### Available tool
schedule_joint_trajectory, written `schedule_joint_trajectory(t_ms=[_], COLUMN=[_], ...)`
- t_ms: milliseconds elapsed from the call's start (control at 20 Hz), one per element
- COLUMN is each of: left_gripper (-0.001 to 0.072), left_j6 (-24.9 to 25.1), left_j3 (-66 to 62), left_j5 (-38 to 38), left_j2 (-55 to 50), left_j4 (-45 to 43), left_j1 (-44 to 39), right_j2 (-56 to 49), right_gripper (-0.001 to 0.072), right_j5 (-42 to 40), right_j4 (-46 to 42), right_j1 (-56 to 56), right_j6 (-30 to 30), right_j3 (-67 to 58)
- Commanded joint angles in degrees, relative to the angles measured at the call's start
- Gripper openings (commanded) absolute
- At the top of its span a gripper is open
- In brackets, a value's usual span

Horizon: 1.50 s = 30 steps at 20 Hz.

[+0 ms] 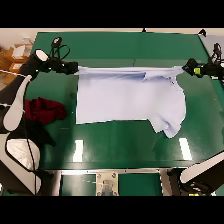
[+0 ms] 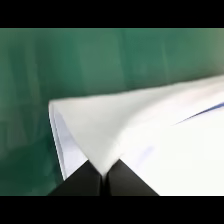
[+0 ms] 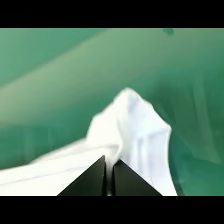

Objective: Fold the shirts.

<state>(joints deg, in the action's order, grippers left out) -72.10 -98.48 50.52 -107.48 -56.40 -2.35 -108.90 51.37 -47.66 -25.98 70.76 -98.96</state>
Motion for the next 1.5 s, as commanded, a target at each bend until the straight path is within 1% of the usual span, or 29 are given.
schedule_joint_trajectory(t_ms=[0, 250, 400, 750, 800, 850, 900, 950, 1000, 1200, 1300, 1350, 1450], left_gripper=[0.0023, 0.0023, 0.0023, 0.0023, 0.0023, 0.0025, 0.0156, 0.0533, 0.067, 0.0669, 0.0669, 0.0669, 0.0599], left_j6=[-1.5, -5.7, -7.4, -7.4, -7.4, -7.4, -7.5, -7.7, -9.3, -12.7, -13.6, -13.6, -13.4], left_j3=[0.9, 6.1, 7.6, 7.8, 7.8, 7.8, 7.8, 7.8, 7.3, 4.7, 6.1, 7.7, 15.0], left_j5=[8.6, 10.6, 11.1, 11.0, 11.0, 10.9, 11.1, 11.8, 13.4, 24.8, 30.9, 32.6, 32.1], left_j2=[-0.2, -0.2, -0.2, -0.2, -0.2, -0.2, -0.1, 0.0, 0.0, 0.3, 1.7, 3.2, 9.1], left_j4=[-0.5, -0.5, -0.5, -0.6, -0.4, -0.2, 0.1, 1.0, 1.3, 1.3, 0.3, 0.0, -0.3], left_j1=[0.0, 0.0, 0.0, 0.0, 0.0, 0.0, 0.0, 0.0, 0.0, 0.8, 1.0, 1.0, 1.0], right_j2=[-0.1, -0.1, -0.1, -0.1, -0.1, -0.1, -0.1, 0.1, 0.7, 5.6, 10.1, 13.1, 19.6], right_gripper=[0.0017, 0.0018, 0.0019, 0.002, 0.0079, 0.0206, 0.0265, 0.0274, 0.0274, 0.0272, 0.0272, 0.0272, 0.0272], right_j5=[7.4, 7.4, 7.4, 7.3, 7.5, 7.8, 9.2, 11.0, 13.0, 20.9, 22.1, 22.1, 21.0], right_j4=[-4.5, -4.5, -4.5, -4.5, -4.5, -4.5, -4.5, -4.5, -4.5, -4.5, -4.5, -4.5, -4.5], right_j1=[-1.0, -0.9, -0.9, -0.9, -0.9, -1.0, -1.3, -1.8, -2.6, -6.6, -9.0, -10.4, -13.8], right_j6=[-0.1, -0.1, -0.6, -0.5, -0.5, -0.5, -0.1, 0.7, 1.5, 2.8, 3.1, 3.1, 1.8], right_j3=[1.0, 6.4, 8.2, 8.2, 8.2, 8.1, 7.5, 6.7, 6.0, 7.7, 13.6, 17.9, 27.2])
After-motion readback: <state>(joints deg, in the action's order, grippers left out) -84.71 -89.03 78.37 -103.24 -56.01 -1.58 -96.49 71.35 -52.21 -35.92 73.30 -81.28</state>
